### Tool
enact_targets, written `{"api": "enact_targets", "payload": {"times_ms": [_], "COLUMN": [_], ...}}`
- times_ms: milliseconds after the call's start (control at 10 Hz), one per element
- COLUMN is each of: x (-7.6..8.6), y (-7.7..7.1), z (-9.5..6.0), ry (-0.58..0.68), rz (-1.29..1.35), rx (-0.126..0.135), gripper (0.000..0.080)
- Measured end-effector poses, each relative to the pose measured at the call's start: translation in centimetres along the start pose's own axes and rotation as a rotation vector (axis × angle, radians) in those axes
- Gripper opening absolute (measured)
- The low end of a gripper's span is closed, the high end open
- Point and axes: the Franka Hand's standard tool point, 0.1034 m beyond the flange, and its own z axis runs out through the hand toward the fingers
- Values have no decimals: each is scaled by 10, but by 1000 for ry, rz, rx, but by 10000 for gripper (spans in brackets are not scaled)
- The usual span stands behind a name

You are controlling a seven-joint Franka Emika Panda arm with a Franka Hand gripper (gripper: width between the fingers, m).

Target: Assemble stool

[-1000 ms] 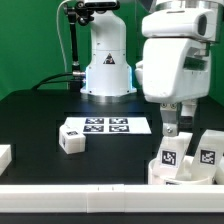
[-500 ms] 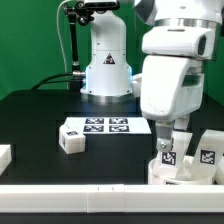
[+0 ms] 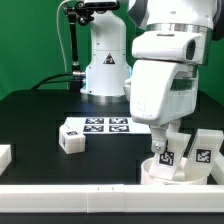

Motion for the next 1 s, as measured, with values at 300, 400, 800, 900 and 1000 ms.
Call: {"api": "enact_targets", "payload": {"times_ms": [300, 400, 800, 900, 1000], "x": [0, 0, -1, -4, -5], "y": [0, 0, 0, 0, 0], "z": [0, 0, 0, 2, 2], "ry": [0, 0, 0, 4, 12], "rz": [57, 122, 435, 580, 714], "rx": [0, 1, 1, 9, 11], "gripper": [343, 343, 343, 343, 343]}}
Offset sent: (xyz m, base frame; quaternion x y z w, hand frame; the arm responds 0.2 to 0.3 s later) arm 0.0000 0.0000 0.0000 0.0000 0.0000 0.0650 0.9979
